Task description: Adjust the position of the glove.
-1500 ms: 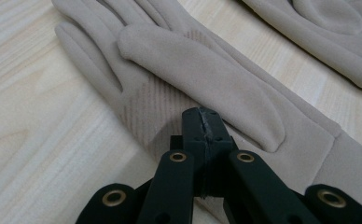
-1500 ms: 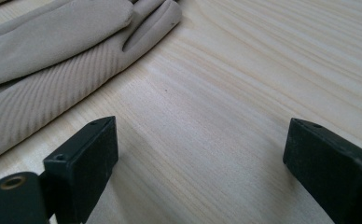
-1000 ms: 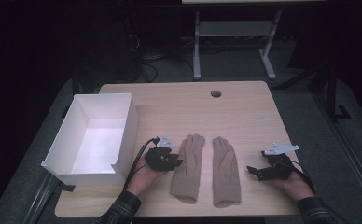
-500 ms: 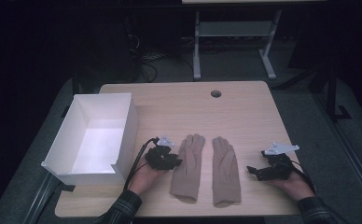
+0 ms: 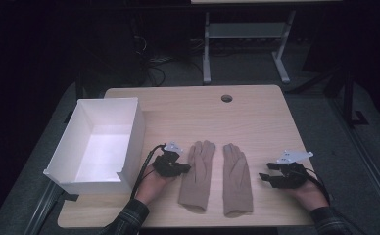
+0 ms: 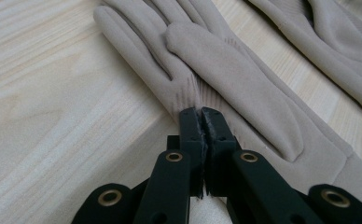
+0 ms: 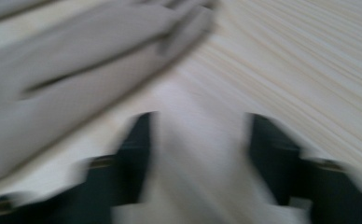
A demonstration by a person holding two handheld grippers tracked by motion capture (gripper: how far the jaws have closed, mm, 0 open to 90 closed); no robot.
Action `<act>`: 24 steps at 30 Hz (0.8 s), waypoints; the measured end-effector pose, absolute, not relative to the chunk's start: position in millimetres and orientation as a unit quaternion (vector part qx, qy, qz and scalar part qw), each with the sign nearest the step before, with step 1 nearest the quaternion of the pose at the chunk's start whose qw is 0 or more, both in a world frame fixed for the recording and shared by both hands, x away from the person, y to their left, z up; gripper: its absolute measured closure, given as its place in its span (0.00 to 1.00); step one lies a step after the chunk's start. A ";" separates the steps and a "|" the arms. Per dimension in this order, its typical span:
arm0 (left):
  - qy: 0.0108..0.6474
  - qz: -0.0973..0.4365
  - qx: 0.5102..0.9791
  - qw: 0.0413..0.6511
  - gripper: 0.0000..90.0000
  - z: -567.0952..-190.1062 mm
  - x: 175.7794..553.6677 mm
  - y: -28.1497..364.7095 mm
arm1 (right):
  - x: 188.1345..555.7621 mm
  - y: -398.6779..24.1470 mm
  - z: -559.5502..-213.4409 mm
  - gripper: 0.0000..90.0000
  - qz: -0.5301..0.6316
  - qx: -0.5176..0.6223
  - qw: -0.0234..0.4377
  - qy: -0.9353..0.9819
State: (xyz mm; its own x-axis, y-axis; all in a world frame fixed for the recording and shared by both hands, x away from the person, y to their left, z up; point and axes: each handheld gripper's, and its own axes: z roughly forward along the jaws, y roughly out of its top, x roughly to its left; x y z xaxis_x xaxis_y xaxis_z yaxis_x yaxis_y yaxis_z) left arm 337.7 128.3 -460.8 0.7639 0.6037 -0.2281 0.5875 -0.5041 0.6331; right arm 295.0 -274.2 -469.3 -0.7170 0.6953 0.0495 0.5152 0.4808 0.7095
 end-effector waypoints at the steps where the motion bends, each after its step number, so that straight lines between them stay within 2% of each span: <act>1: 0.345 0.010 0.865 0.363 0.97 -460.7 337.7 128.3 | 293.5 -272.1 -467.1 0.72 0.371 0.344 0.116 0.855; 4: 0.349 0.007 0.861 0.370 0.98 -459.0 337.4 128.5 | 290.3 -264.3 -463.5 0.91 0.382 0.325 0.096 0.860; 6: 0.349 0.006 0.860 0.372 0.98 -457.4 337.4 129.4 | 290.4 -259.0 -463.4 0.99 0.383 0.313 0.081 0.865; 13: 0.350 -0.004 0.854 0.385 0.98 -451.6 338.3 131.0 | 292.3 -243.1 -467.7 1.00 0.378 0.291 0.053 0.877; 24: 0.346 -0.014 0.841 0.415 0.98 -440.7 340.3 130.7 | 296.4 -229.4 -469.4 1.00 0.380 0.277 0.049 0.881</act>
